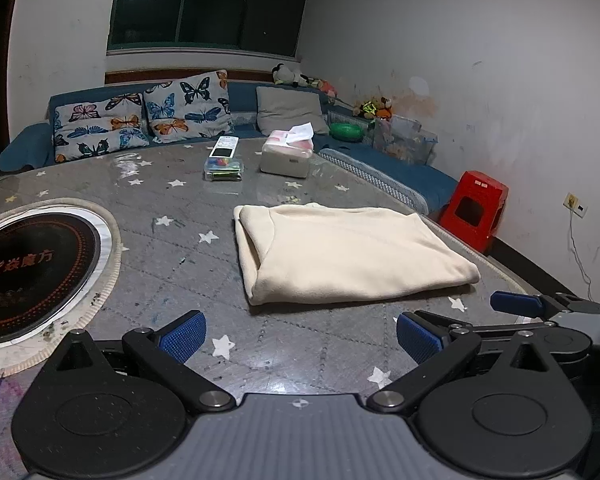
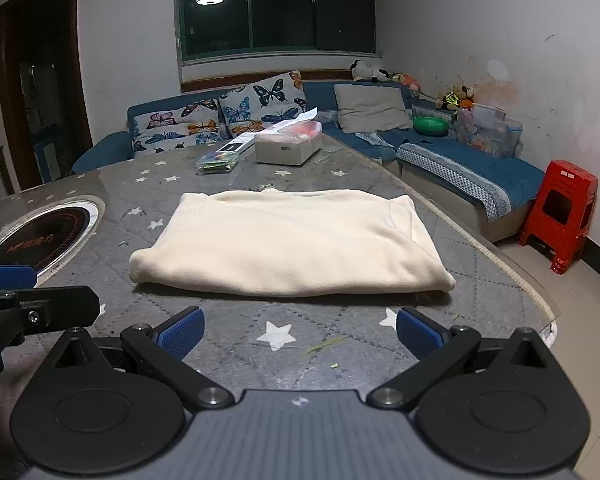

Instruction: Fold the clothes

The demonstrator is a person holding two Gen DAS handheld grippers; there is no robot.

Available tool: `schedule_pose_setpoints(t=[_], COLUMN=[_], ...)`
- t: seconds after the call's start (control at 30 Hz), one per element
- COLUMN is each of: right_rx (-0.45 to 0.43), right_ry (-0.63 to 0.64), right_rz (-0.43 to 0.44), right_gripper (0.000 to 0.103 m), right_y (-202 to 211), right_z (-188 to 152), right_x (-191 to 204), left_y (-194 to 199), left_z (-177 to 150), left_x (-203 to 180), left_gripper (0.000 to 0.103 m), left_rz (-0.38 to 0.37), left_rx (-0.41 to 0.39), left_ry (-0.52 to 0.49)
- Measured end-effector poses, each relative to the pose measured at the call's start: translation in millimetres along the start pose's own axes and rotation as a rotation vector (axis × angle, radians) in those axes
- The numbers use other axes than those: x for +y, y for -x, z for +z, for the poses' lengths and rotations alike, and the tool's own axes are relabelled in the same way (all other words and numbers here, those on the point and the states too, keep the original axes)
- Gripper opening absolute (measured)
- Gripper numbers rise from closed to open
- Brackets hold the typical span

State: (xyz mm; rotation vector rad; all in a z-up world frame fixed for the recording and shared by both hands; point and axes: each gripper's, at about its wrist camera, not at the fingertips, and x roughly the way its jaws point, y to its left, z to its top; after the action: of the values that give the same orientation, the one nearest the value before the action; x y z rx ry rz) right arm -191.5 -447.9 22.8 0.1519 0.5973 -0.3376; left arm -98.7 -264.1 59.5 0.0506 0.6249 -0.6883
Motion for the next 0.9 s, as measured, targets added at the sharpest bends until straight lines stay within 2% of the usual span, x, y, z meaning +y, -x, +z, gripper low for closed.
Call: schedule_pose_setpoints(t=[0.9], right_rx=[0.031], right_ry=[-0.006], right_rz=[0.014], right_gripper=[0.103], right_y=[-23.2], right_z=[8.7], right_x=[-7.5], left_y=[-33.1], left_z=[10.7], left_x=[2.3], left_gripper=[0.103], left_rz=[0.012], left_rx=[0.058], left_ry=[0.0])
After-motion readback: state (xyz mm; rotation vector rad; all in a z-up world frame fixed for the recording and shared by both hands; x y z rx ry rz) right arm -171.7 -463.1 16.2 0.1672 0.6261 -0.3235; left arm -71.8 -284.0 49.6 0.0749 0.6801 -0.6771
